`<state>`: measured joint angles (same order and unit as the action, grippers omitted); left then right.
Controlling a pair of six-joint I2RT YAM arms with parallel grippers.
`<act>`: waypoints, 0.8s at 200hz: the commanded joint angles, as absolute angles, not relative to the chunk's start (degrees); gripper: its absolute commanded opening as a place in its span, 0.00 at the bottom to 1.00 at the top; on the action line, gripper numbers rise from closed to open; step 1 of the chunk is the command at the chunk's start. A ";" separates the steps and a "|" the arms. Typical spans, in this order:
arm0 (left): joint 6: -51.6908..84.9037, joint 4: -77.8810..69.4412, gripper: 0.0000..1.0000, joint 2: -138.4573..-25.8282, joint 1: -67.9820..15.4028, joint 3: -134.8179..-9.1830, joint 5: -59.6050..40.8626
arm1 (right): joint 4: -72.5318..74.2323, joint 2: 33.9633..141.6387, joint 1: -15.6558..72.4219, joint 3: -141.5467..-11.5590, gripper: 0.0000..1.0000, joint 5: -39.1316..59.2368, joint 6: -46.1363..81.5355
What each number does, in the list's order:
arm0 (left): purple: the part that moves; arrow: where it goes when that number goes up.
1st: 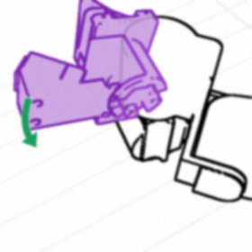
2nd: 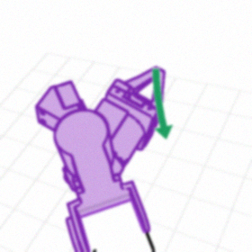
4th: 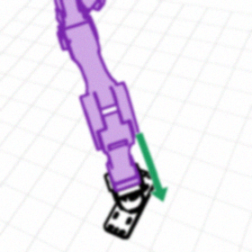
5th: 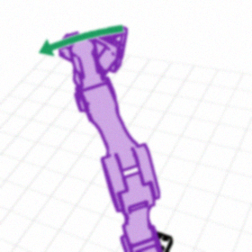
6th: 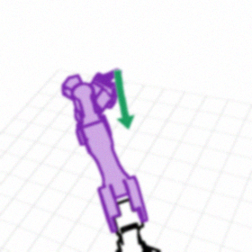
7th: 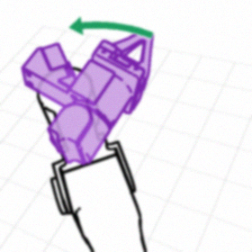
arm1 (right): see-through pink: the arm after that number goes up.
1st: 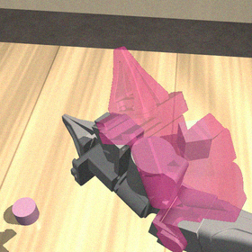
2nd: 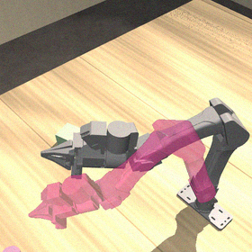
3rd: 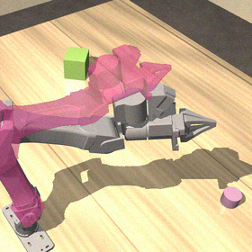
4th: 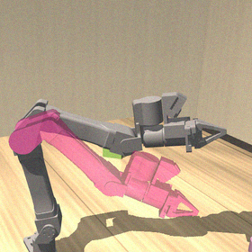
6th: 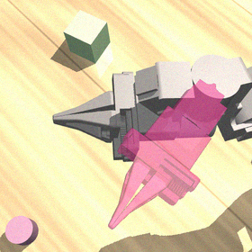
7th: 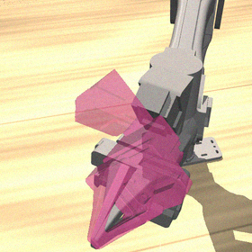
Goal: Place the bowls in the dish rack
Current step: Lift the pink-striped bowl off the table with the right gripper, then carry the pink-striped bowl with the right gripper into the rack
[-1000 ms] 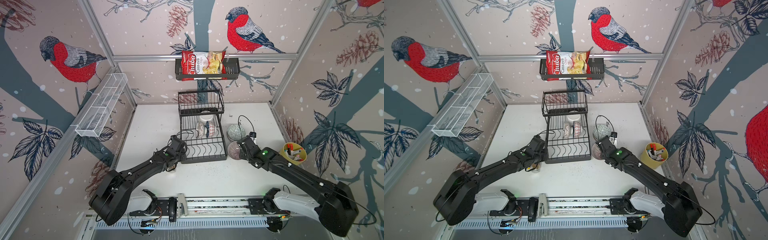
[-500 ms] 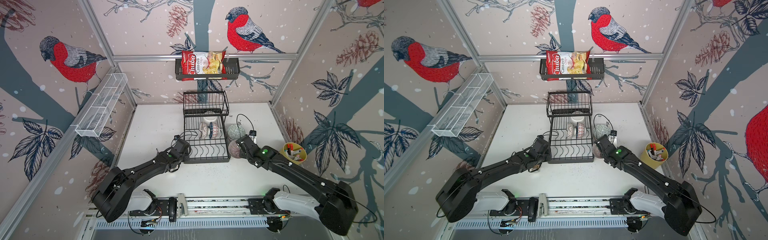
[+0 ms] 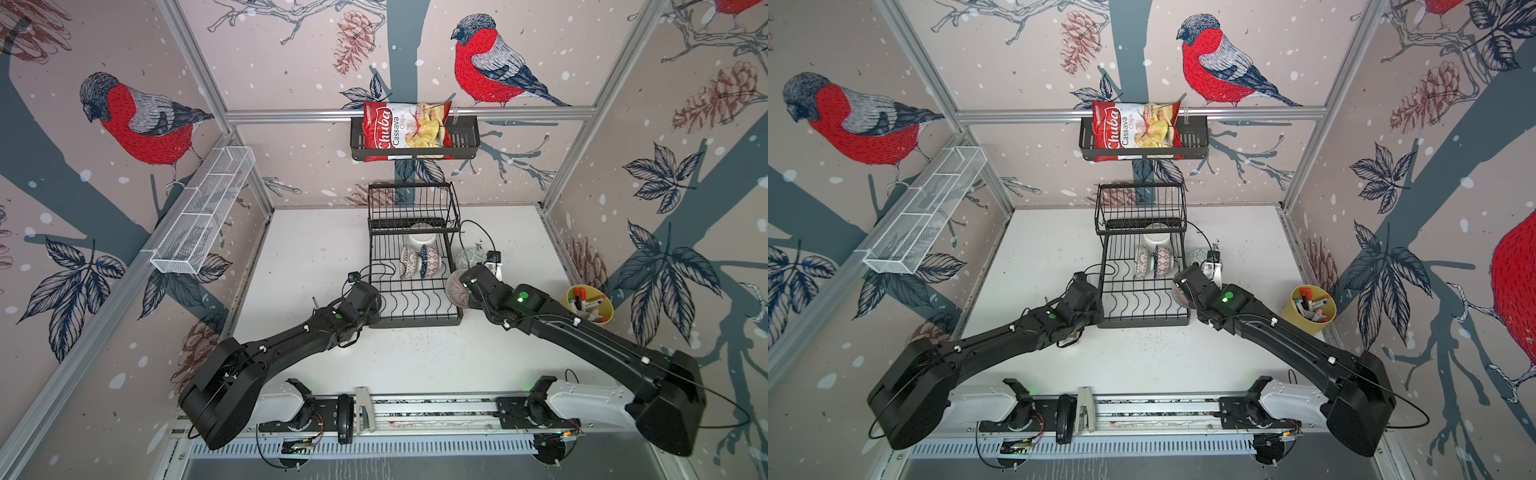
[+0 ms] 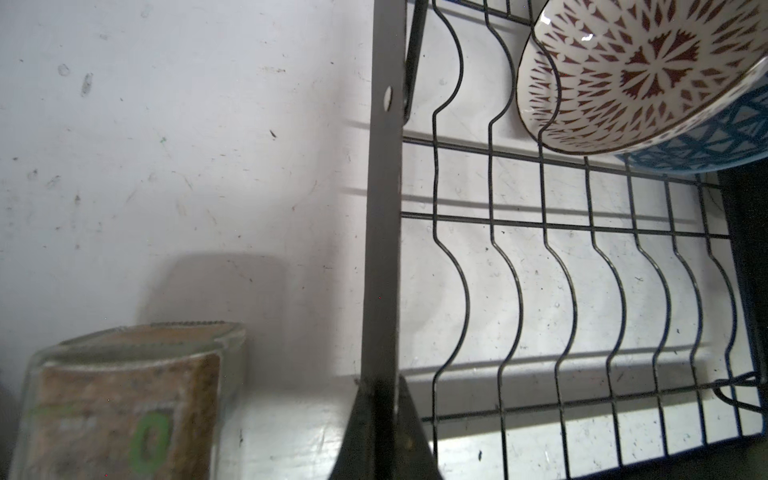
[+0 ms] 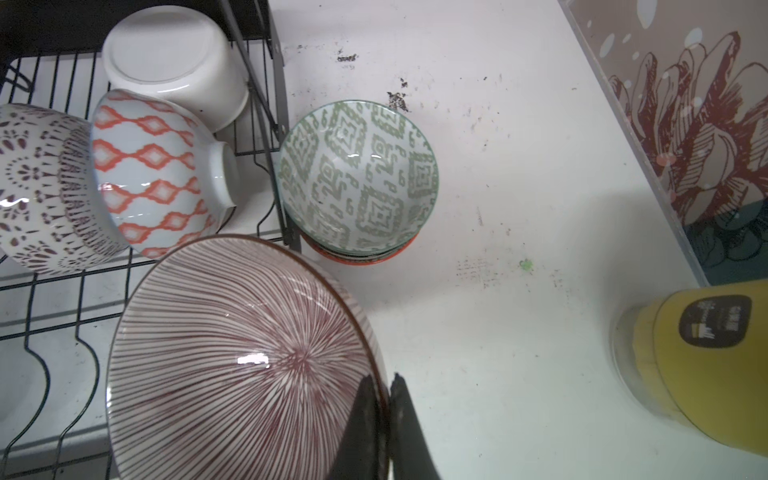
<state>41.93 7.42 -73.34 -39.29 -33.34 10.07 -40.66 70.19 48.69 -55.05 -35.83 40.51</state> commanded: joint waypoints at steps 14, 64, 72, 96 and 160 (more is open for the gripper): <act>42.23 8.78 0.00 -73.02 -40.17 -32.57 1.04 | -37.39 74.58 50.47 -58.64 0.00 -38.84 39.31; 42.10 8.55 0.07 -71.56 -40.16 -32.52 0.85 | -33.81 79.72 52.60 -63.78 0.00 -37.18 36.98; 42.10 8.43 0.08 -71.38 -40.16 -32.44 0.67 | -33.60 80.57 53.03 -64.61 0.00 -37.25 36.77; 42.12 8.18 0.12 -70.94 -40.14 -32.19 0.53 | -33.40 83.38 54.54 -67.63 0.00 -37.53 36.02; 42.19 7.62 0.18 -69.88 -40.14 -31.30 0.76 | -33.38 90.12 58.55 -75.26 0.00 -38.88 34.51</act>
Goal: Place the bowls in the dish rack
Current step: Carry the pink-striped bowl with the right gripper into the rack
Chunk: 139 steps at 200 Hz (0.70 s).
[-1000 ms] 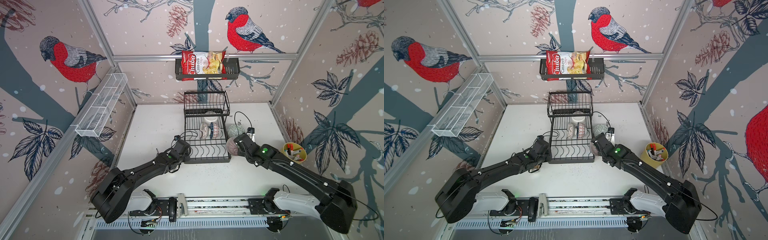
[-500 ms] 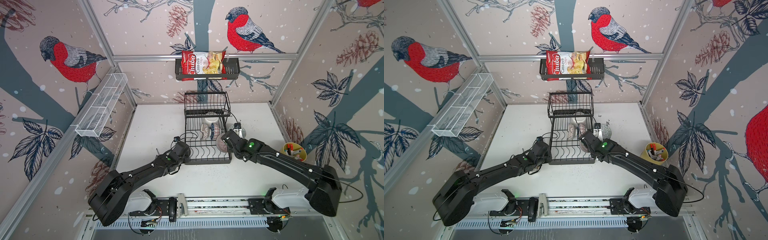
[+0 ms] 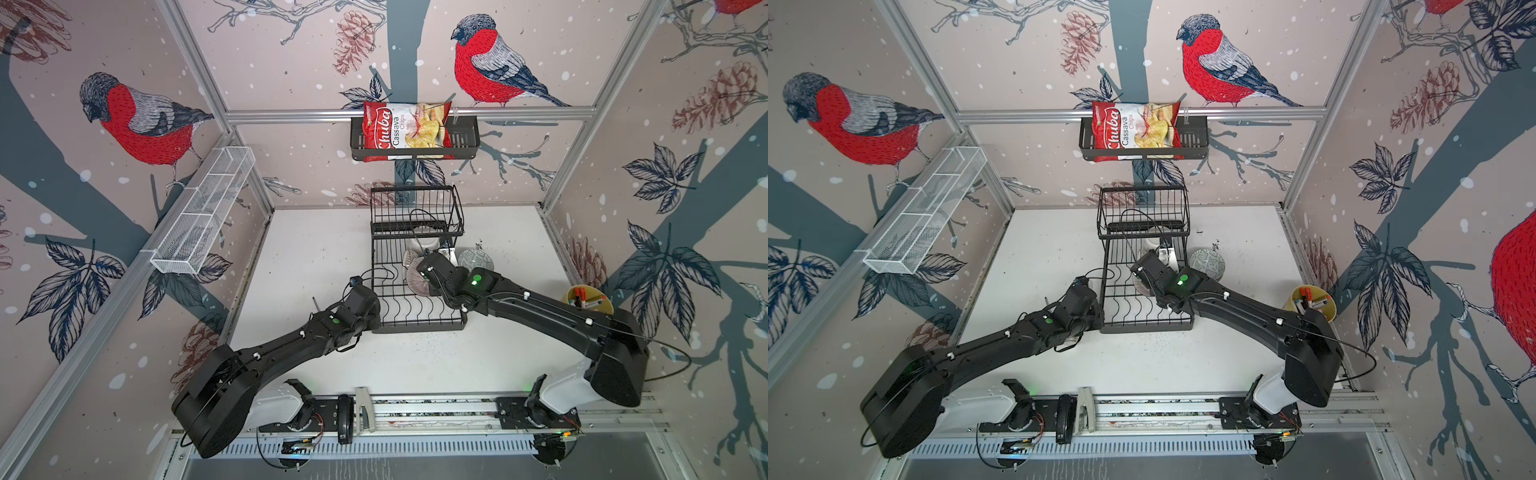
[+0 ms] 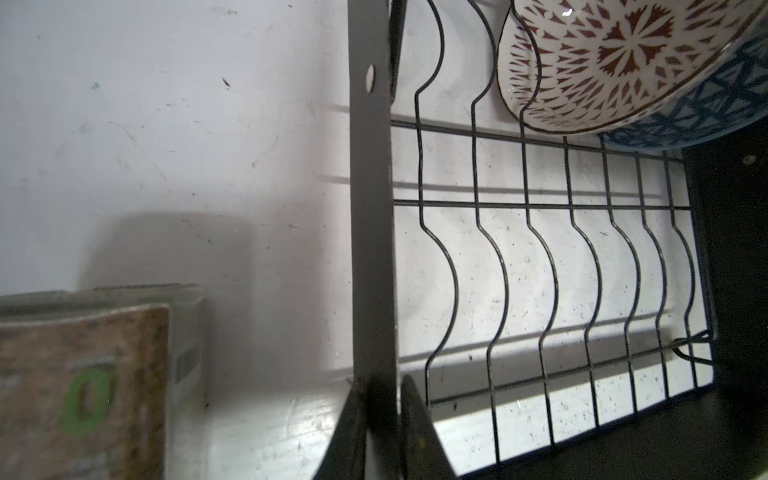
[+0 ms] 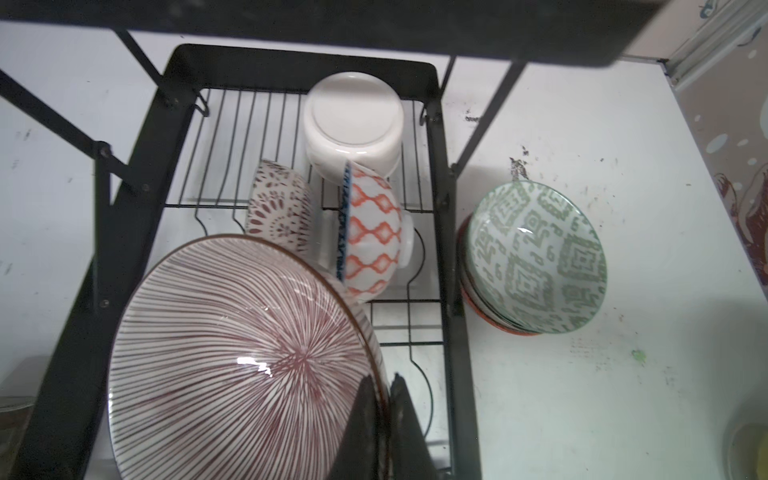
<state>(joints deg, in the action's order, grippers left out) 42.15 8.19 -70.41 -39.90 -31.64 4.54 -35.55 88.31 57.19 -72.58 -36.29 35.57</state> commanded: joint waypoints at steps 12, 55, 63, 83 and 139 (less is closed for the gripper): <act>42.33 7.23 0.20 -69.56 -40.17 -31.11 0.53 | -33.66 91.44 59.35 -76.70 0.00 -39.37 34.33; 42.19 7.25 0.39 -68.80 -40.11 -30.55 1.35 | -33.72 96.47 61.07 -81.04 0.00 -40.65 33.67; 42.10 7.37 0.42 -68.73 -40.12 -30.55 1.42 | -33.66 97.39 61.24 -81.91 0.00 -40.61 33.59; 42.01 7.63 0.52 -68.25 -40.16 -30.44 1.91 | -33.45 99.88 61.56 -84.15 0.00 -40.96 33.10; 42.52 9.90 0.76 -63.61 -40.08 -30.14 6.24 | -34.66 106.37 62.11 -90.78 0.00 -44.15 32.47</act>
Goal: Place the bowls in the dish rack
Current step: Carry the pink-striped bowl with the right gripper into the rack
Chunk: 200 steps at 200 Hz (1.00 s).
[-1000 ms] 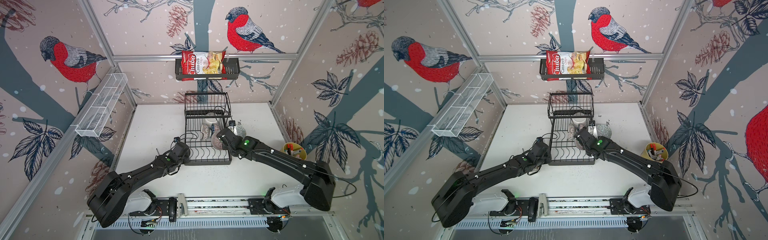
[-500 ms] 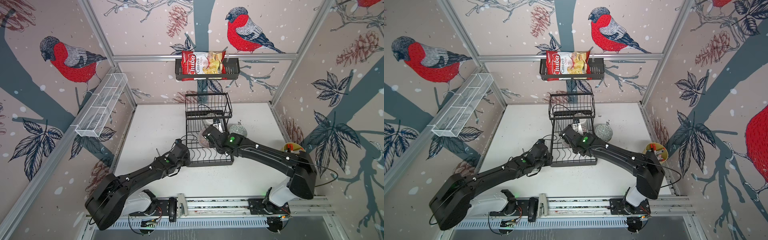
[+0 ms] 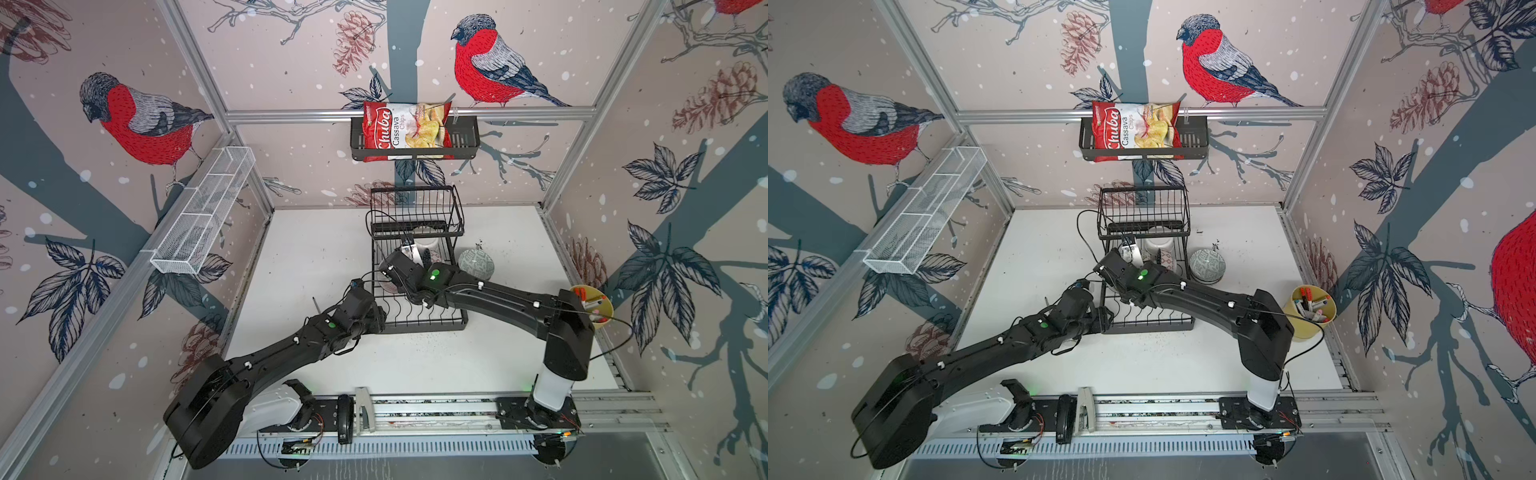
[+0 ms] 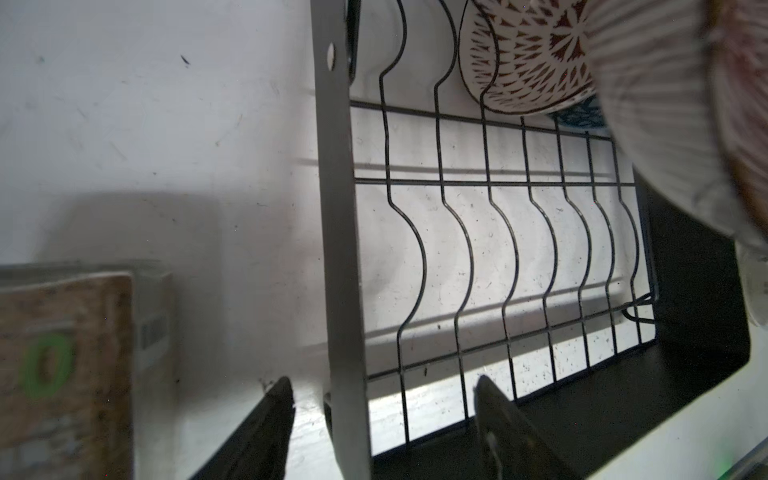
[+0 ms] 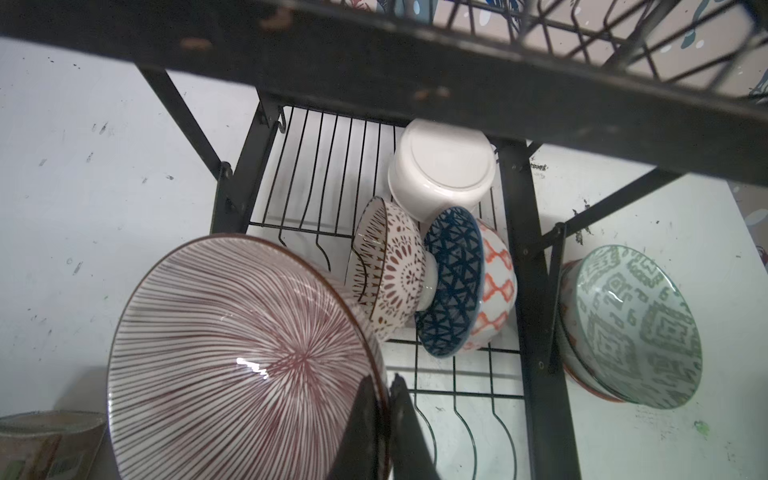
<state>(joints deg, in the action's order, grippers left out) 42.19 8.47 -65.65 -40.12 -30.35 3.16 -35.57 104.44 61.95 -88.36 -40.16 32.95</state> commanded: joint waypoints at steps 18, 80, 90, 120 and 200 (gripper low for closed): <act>41.85 10.10 0.82 -60.88 -39.86 -29.47 7.43 | -35.28 108.53 62.06 -93.01 0.00 -44.97 32.26; 42.70 11.23 0.91 -48.63 -37.42 -24.82 9.50 | -38.48 114.97 62.06 -99.50 0.00 -49.16 31.53; 42.98 11.51 0.92 -46.85 -36.43 -24.25 9.01 | -38.84 115.76 62.05 -100.22 0.00 -49.78 31.21; 43.34 12.49 0.94 -42.43 -33.93 -23.16 7.57 | -39.70 118.06 62.12 -101.98 0.00 -52.06 30.47; 42.76 13.43 0.97 -36.18 -32.12 -23.15 6.13 | -42.49 124.63 61.34 -106.96 0.00 -57.17 27.02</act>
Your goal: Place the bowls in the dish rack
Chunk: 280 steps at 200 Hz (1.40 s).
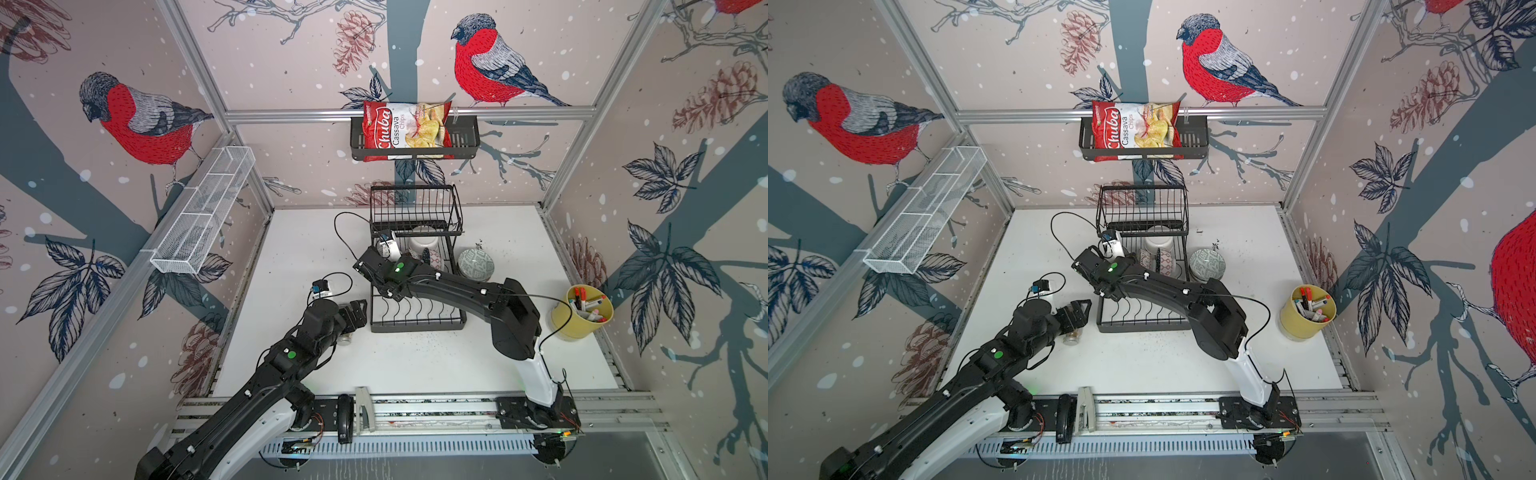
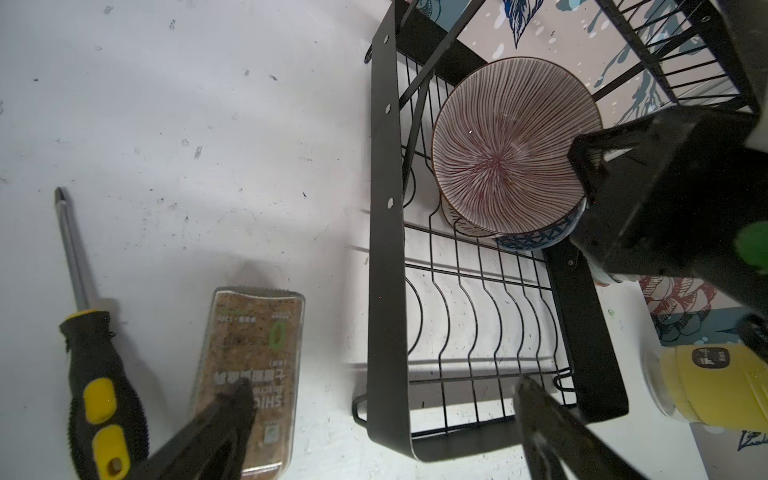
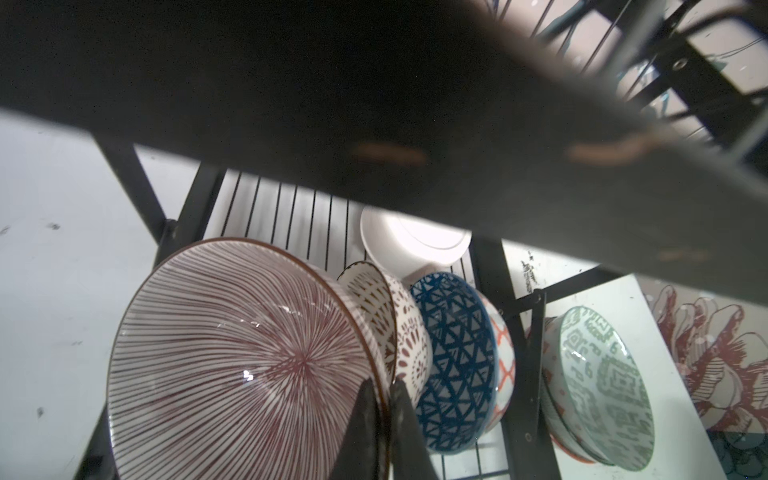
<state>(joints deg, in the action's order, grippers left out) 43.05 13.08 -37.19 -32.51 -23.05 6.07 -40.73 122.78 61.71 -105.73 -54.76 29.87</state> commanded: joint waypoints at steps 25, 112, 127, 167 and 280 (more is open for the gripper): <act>42.66 14.18 0.96 -35.21 -32.04 -23.38 6.68 | -43.44 126.93 61.28 -108.44 0.00 -58.89 26.30; 42.11 14.48 0.97 -34.32 -31.99 -24.03 7.07 | -43.64 131.28 61.27 -111.80 0.00 -64.62 24.67; 41.87 14.44 0.96 -34.30 -31.98 -24.08 6.96 | -43.91 132.29 61.30 -112.99 0.00 -65.94 24.39; 41.57 13.94 0.96 -34.36 -31.94 -23.85 6.81 | -44.54 134.87 61.25 -115.17 0.00 -68.66 23.97; 41.35 13.20 0.96 -34.31 -31.94 -22.98 6.75 | -42.36 139.69 59.85 -118.35 0.00 -71.80 21.16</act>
